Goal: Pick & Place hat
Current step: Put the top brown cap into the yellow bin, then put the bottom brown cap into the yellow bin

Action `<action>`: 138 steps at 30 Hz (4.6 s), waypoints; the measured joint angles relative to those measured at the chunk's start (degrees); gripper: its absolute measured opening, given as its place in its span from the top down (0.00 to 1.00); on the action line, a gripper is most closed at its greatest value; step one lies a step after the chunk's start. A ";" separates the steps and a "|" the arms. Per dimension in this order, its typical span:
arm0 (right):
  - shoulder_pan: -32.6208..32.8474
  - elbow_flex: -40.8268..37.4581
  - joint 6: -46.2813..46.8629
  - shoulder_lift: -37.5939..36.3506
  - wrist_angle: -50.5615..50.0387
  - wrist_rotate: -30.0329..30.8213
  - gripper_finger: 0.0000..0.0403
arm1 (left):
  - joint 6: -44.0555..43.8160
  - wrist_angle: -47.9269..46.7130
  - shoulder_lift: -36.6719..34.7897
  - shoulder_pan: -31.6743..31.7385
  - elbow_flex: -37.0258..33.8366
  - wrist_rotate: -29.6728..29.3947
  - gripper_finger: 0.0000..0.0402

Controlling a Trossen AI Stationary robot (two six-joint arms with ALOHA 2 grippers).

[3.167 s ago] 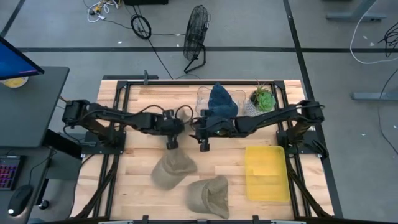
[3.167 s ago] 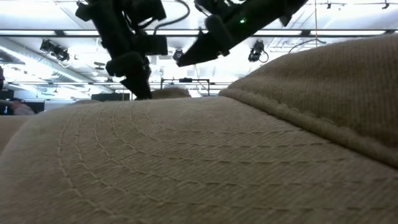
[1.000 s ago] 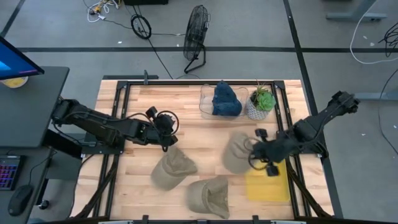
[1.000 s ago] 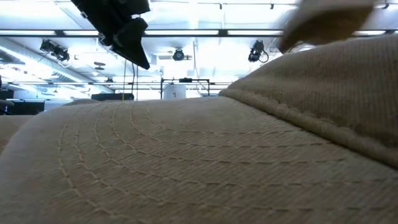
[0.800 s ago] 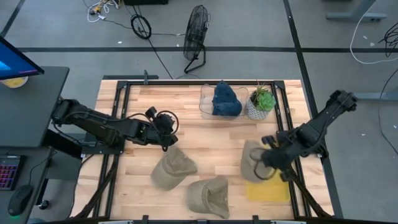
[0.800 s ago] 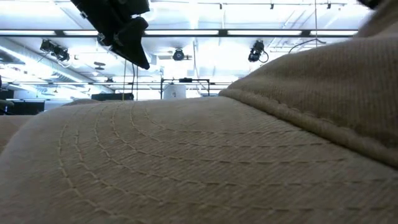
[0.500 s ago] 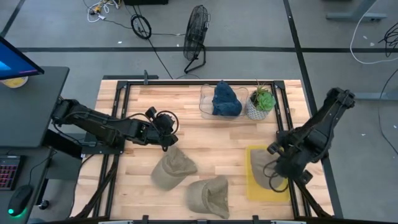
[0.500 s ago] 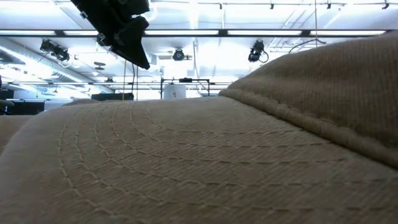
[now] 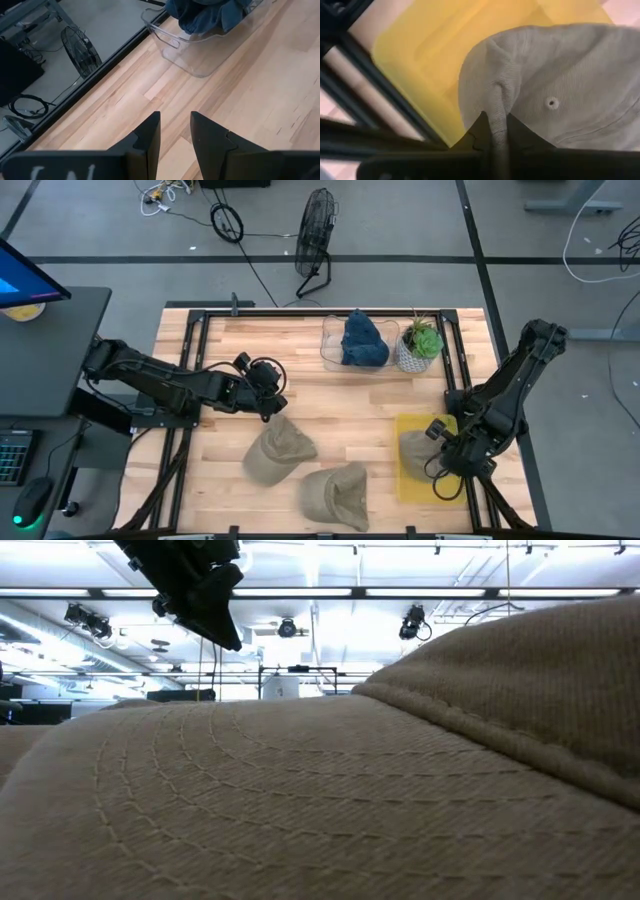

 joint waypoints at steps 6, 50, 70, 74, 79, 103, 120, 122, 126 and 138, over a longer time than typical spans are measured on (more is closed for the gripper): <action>-0.19 -1.71 3.05 -0.02 5.29 3.59 0.93 | 0.00 0.03 0.00 0.00 0.00 0.00 0.73; -6.12 -10.14 15.23 0.02 24.82 21.26 0.58 | 0.08 4.69 0.02 0.00 0.00 1.26 0.73; -0.85 -2.35 50.38 0.02 -0.05 14.06 0.83 | 0.13 4.66 0.02 -0.07 0.00 3.82 0.73; -0.74 -5.71 48.32 0.02 0.87 17.36 0.98 | 0.13 4.64 0.02 -0.07 0.00 3.81 0.73; -0.98 -11.44 43.15 0.04 10.01 23.14 0.96 | 0.15 4.63 0.02 -0.07 0.00 3.82 0.73; -4.76 -15.11 37.66 0.03 14.96 20.09 0.87 | 0.14 4.64 0.02 0.00 -0.02 3.78 0.73; -6.60 -1.40 21.86 3.44 47.88 41.10 0.60 | 0.04 7.14 0.02 -0.42 -0.02 20.09 0.73; -7.63 -1.40 20.93 6.47 53.48 40.78 0.60 | 0.03 8.72 0.02 -0.37 -0.02 20.02 0.73; -10.53 -1.43 19.15 13.78 58.80 33.05 0.60 | 0.07 12.25 0.02 -0.37 -0.02 20.02 0.73; -20.55 7.31 4.03 35.92 61.60 13.34 0.60 | 0.08 13.83 0.02 -0.37 -0.02 20.00 0.73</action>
